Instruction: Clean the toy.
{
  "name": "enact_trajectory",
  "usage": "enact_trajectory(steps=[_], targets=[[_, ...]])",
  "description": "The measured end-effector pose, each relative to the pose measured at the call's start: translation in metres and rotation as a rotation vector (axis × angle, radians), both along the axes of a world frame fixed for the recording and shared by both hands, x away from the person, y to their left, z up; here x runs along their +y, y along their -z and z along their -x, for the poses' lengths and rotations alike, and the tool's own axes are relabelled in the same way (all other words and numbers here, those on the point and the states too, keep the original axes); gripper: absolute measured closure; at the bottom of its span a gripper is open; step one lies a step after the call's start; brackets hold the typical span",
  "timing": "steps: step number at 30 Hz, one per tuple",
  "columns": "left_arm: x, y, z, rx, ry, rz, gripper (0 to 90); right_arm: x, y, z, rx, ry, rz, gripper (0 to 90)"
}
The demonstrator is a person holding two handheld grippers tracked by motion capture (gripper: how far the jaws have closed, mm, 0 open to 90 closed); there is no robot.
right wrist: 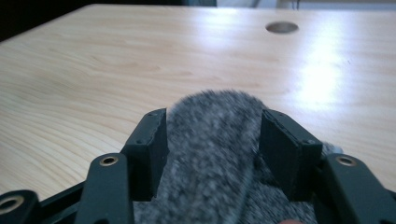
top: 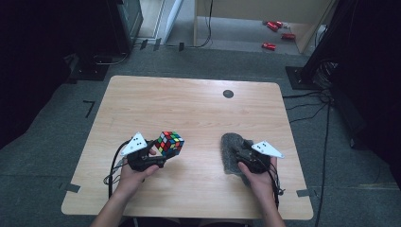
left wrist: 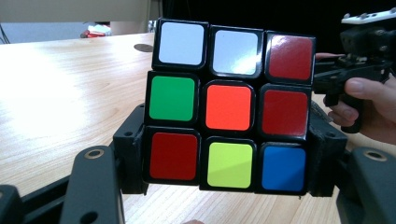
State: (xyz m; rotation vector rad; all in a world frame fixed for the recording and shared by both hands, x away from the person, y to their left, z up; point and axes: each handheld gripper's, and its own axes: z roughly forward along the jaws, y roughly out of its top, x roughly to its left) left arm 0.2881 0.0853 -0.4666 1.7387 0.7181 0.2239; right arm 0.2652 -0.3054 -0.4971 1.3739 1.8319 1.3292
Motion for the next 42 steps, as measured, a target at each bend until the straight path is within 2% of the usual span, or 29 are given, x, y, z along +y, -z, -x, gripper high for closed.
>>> enact_trajectory(steps=[4,7,9,12,15,20,26,28,31,38,42], targets=[[-0.001,0.0,0.0,0.007,0.007,0.002,34.2,0.01,-0.008,0.004,-0.06,-0.08,-0.021,40.1],[-0.003,0.001,0.0,0.018,0.02,0.0,34.2,0.024,-0.016,0.01,-0.129,-0.225,-0.054,37.8],[-0.005,0.001,0.0,0.027,0.029,0.0,34.1,0.035,-0.02,0.013,-0.166,-0.292,-0.046,36.8],[-0.007,0.002,0.001,0.038,0.042,0.0,34.1,0.051,-0.022,0.019,-0.197,-0.371,-0.033,34.7],[-0.009,0.002,0.001,0.051,0.058,0.008,34.1,0.063,-0.02,0.022,-0.21,-0.414,-0.017,32.0],[-0.014,0.002,0.001,0.063,0.08,0.011,34.2,0.079,-0.017,0.026,-0.233,-0.455,0.018,28.5],[-0.023,0.003,0.003,0.101,0.116,0.007,34.2,0.097,-0.011,0.033,-0.282,-0.508,0.105,23.1],[-0.025,0.003,0.003,0.111,0.129,0.005,34.2,0.101,-0.01,0.034,-0.294,-0.51,0.126,22.1],[-0.028,0.003,0.004,0.127,0.151,0.001,34.1,0.103,-0.009,0.035,-0.309,-0.507,0.133,22.1],[-0.035,0.006,0.003,0.187,0.185,-0.023,34.1,0.11,-0.003,0.037,-0.393,-0.501,0.191,22.2],[-0.038,0.005,0.004,0.21,0.211,-0.014,34.1,0.114,0.001,0.038,-0.405,-0.511,0.214,22.6]])
